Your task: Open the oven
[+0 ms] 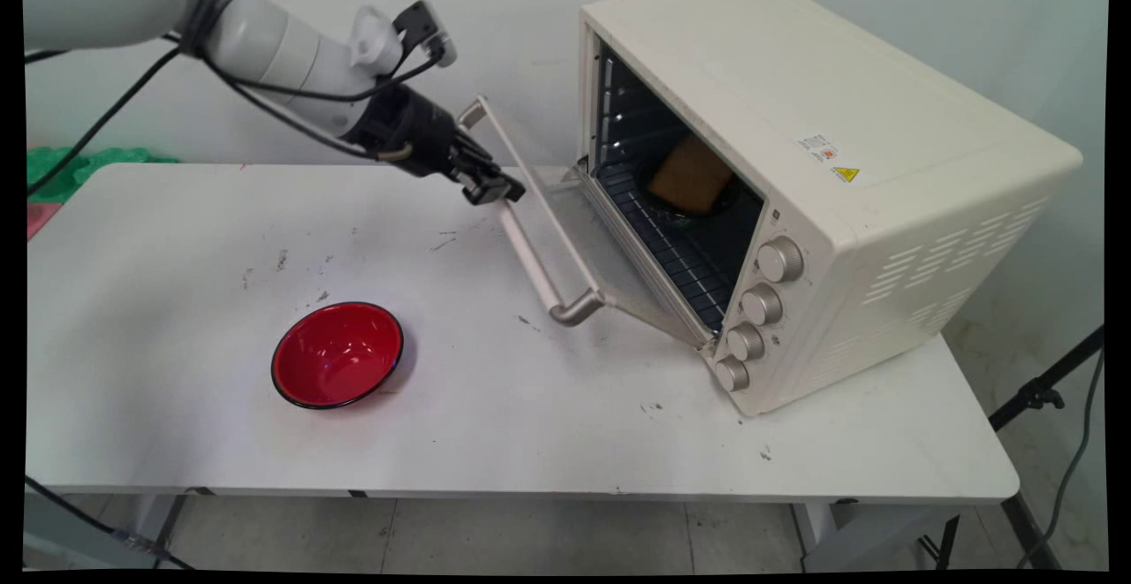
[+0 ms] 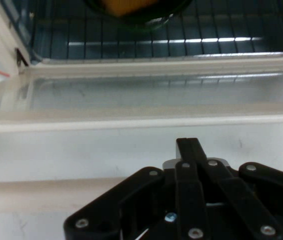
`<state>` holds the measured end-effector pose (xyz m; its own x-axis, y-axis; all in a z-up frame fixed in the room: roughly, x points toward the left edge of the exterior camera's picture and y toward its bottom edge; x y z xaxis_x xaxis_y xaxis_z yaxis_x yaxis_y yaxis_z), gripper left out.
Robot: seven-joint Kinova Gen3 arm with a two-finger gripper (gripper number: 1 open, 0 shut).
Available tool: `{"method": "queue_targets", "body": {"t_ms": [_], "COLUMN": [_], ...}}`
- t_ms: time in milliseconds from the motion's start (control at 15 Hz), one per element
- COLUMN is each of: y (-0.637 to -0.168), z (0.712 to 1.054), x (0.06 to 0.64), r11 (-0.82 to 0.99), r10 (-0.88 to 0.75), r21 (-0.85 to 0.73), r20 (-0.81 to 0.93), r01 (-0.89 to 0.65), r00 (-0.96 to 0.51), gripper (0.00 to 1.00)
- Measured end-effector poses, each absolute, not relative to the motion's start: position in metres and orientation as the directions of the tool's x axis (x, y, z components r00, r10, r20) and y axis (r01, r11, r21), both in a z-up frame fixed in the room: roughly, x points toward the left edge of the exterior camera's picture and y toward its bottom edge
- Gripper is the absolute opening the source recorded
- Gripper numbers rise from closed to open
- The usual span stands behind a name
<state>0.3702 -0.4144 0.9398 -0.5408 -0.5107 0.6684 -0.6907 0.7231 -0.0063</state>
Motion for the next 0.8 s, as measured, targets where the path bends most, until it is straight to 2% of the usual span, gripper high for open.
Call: {"method": "queue_targets", "body": {"t_ms": [800], "y": [-0.378], "z": [0.901], "x": [0.415], "r11": [0.705], "r10": [-0.521], "r21": [-0.003], "r20": [0.676], "r01": [-0.709], "r00": [-0.521], "gripper": [0.00]}}
